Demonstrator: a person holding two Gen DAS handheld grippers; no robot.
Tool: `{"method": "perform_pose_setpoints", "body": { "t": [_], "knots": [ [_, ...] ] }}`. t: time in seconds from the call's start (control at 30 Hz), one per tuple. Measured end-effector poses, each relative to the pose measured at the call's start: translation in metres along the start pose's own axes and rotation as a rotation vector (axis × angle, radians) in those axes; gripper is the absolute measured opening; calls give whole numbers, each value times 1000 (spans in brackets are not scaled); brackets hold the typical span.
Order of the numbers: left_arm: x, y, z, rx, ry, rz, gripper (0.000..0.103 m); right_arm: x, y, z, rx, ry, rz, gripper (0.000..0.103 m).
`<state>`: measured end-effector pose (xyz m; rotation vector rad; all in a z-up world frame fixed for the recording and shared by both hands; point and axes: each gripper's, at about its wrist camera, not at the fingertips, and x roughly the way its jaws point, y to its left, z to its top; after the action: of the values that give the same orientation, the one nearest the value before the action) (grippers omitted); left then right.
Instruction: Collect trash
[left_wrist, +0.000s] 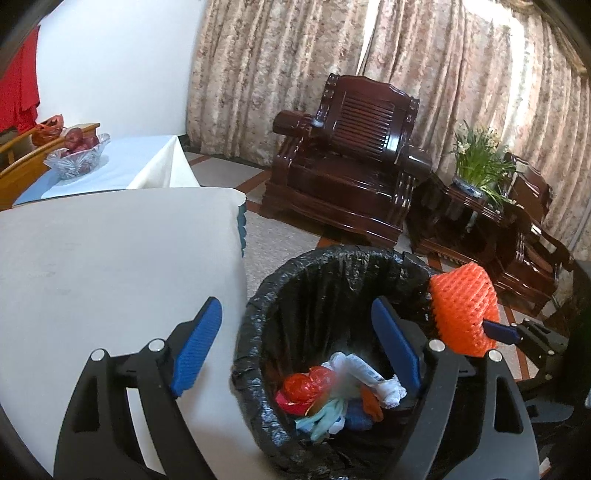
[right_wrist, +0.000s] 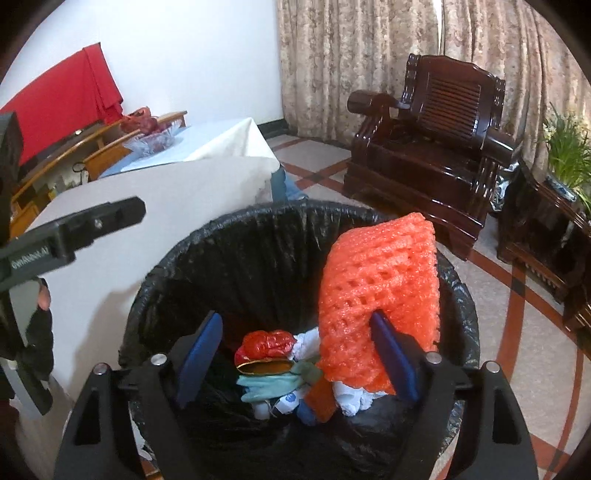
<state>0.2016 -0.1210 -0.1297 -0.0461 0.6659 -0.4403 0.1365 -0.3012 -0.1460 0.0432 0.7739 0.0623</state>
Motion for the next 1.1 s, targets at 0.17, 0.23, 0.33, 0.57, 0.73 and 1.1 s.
{"method": "perform_pose_setpoints", "body": {
  "t": [0.17,0.23,0.33,0.57,0.73,1.1],
  "knots": [
    [0,5,0,-7,3,16,81,-1,10,3,-69,-15,-74,81],
    [0,7,1,-9,3,18,81,3,22,0,-170,-3,-117,81],
    [0,7,0,-4,2,23,81,5,27,0,-154,-4,-68,81],
    [-1,11,0,-2,2,26,81,2,29,2,-108,-24,-38,81],
    [-7,13,0,-1,-8,36,81,-5,30,9,-101,-51,-38,81],
    [-60,13,5,36,-86,77,88,-56,35,37,-27,-168,-23,91]
  ]
}}
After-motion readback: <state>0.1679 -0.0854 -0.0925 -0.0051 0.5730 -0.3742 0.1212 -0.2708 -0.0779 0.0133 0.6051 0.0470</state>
